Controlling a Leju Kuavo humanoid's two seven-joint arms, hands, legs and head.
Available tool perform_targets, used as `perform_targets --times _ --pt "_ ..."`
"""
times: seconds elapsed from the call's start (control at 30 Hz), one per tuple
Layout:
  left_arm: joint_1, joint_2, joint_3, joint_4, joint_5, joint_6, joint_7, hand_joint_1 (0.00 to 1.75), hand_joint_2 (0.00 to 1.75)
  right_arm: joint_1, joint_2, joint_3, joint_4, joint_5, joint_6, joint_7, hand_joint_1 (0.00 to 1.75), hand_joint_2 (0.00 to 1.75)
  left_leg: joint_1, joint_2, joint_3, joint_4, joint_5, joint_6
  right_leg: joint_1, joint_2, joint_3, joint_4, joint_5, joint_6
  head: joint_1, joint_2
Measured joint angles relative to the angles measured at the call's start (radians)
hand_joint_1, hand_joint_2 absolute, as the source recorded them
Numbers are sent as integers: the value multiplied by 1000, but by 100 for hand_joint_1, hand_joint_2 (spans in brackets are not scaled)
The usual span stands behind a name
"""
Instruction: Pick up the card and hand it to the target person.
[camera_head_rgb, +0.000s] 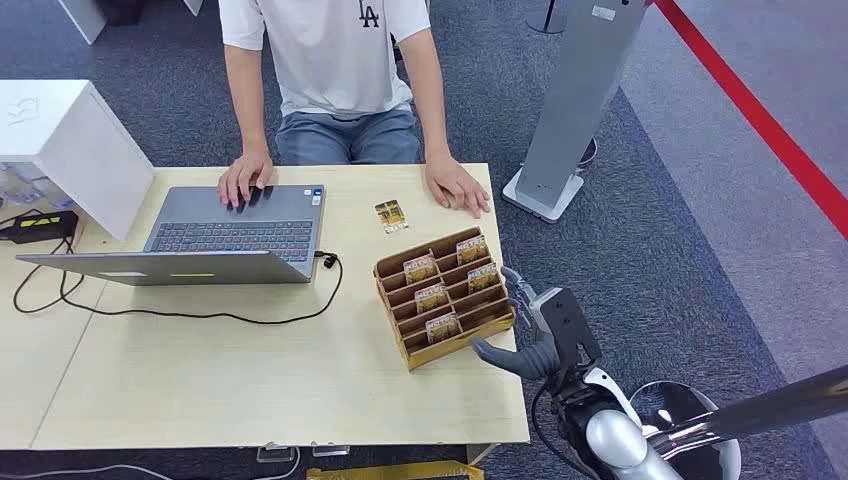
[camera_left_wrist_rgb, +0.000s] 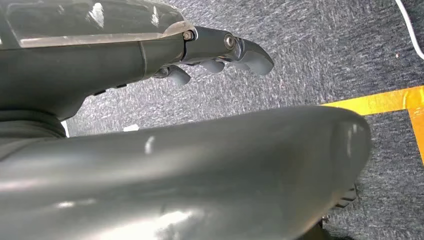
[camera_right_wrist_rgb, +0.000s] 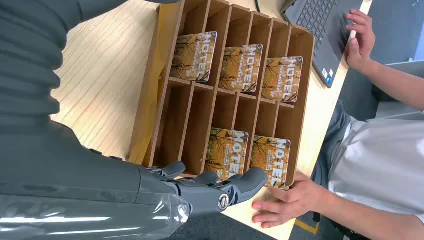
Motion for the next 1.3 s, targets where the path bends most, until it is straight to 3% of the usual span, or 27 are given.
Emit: perform_targets --times 1.13,1.3 --pt "0 0 16 0 -2 2 3 0 0 -2 5 2 0 -2 0 -2 0 175 0 0 0 0 0 0 0 0 0 0 0 0 0 0" --pt "0 0 19 0 -2 0 -1 0 0 -14 5 7 0 128 -25 33 0 175 0 0 0 0 0 0 0 0 0 0 0 0 0 0"
